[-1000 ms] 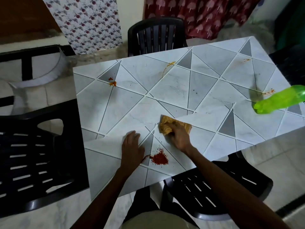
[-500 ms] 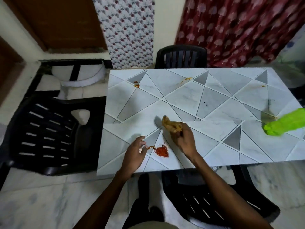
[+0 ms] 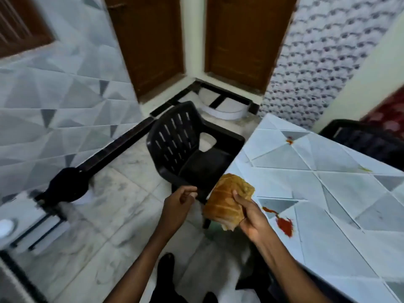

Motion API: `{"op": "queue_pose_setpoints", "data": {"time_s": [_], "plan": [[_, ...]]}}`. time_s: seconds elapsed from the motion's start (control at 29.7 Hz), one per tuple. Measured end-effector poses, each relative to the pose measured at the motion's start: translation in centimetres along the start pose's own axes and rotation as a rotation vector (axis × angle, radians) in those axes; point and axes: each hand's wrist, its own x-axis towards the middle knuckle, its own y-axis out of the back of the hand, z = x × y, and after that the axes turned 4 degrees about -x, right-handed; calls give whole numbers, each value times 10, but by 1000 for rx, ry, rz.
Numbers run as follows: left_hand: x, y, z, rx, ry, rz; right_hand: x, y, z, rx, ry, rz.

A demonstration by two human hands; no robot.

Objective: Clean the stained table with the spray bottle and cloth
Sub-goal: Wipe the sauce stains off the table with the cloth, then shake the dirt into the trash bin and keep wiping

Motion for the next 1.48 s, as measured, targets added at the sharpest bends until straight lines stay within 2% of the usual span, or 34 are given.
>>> {"op": "queue_pose_setpoints", "data": {"time_s": [0.1, 0.34, 0.37, 0.4, 0.54, 0.67, 0.71, 0.84, 0.88, 1.01, 1.11, 1.21, 1.28, 1.31, 1.48], "plan": [[-16, 75, -25, -46, 83, 166, 14, -72, 40, -173, -73, -140], [-46, 244, -80, -121, 223, 475, 58, -253, 136, -445, -142, -236], [-47, 329, -110, -157, 242, 558, 79, -333, 186, -507, -178, -268], [-46, 366, -123, -177, 254, 590, 86, -370, 204, -522, -202, -282], [-30, 477, -151, -195, 301, 641, 114, -480, 259, -600, -217, -328], [4, 558, -176, -220, 379, 618, 150, -554, 298, -611, -264, -307], [69, 617, -235, -258, 454, 629, 234, -609, 340, -642, -294, -220], [148, 692, -305, -290, 577, 635, 346, -679, 391, -676, -343, -193], [211, 728, -392, -326, 676, 651, 444, -705, 446, -674, -417, -149], [260, 763, -472, -356, 812, 641, 522, -742, 494, -801, -391, -124], [303, 775, -567, -358, 920, 651, 595, -744, 556, -853, -393, -76], [344, 787, -657, -247, 1006, 593, 662, -736, 612, -949, -371, -31], [365, 793, -709, -163, 1011, 546, 699, -728, 640, -1031, -358, -61], [380, 787, -761, -114, 1023, 522, 730, -715, 670, -1058, -353, -81], [420, 794, -859, 5, 1083, 583, 802, -701, 727, -1391, -242, -239]]}}
